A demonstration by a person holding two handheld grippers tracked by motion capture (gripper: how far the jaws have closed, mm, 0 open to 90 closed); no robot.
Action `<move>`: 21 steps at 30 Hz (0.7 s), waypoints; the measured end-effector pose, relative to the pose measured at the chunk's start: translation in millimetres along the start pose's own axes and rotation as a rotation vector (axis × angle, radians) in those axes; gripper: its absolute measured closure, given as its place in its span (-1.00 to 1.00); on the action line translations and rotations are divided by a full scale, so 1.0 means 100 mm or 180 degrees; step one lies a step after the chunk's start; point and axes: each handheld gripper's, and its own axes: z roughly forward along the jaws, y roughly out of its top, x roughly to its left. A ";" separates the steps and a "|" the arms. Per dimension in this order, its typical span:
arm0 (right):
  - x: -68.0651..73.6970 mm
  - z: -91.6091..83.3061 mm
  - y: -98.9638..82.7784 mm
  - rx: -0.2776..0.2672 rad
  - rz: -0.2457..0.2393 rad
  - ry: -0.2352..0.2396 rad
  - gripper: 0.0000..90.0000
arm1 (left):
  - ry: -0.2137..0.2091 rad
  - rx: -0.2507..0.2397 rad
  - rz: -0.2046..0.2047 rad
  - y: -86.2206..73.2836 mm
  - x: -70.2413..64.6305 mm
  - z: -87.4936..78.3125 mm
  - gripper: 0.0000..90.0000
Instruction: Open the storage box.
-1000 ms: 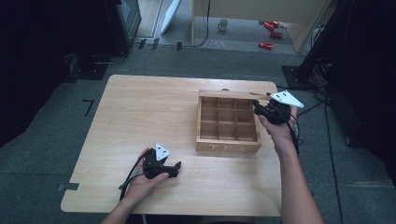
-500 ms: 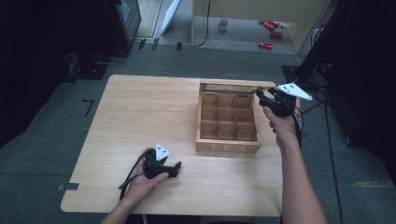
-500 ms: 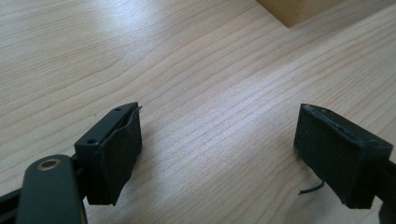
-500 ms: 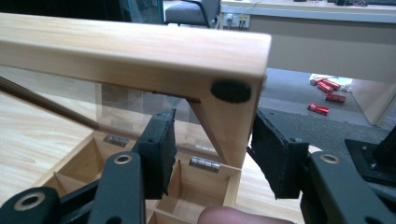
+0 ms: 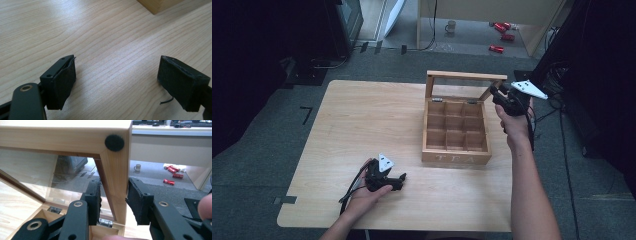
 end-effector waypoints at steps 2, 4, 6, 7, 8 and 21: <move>-0.01 0.03 0.01 -0.0001 0.0018 -0.0008 0.44 | -0.0001 -0.0001 -0.0001 0.00 0.00 0.00 -0.65; -0.01 0.06 0.02 -0.0015 0.0030 -0.0025 0.45 | -0.0001 0.0000 0.0000 0.00 0.00 0.00 -0.65; -0.01 0.08 0.03 -0.0019 0.0046 -0.0039 0.45 | -0.0002 0.0000 0.0000 0.00 0.00 0.00 -0.65; -0.01 0.09 0.04 -0.0025 0.0050 -0.0050 0.45 | -0.0003 -0.0001 0.0000 0.00 0.00 0.00 -0.65; -0.01 0.11 0.04 -0.0030 0.0055 -0.0058 0.46 | -0.0005 0.0000 0.0000 0.00 0.00 0.00 -0.65; 0.00 0.18 0.08 -0.0058 0.0049 -0.0148 0.48 | -0.0015 -0.0004 -0.0009 0.00 0.00 0.00 -0.65</move>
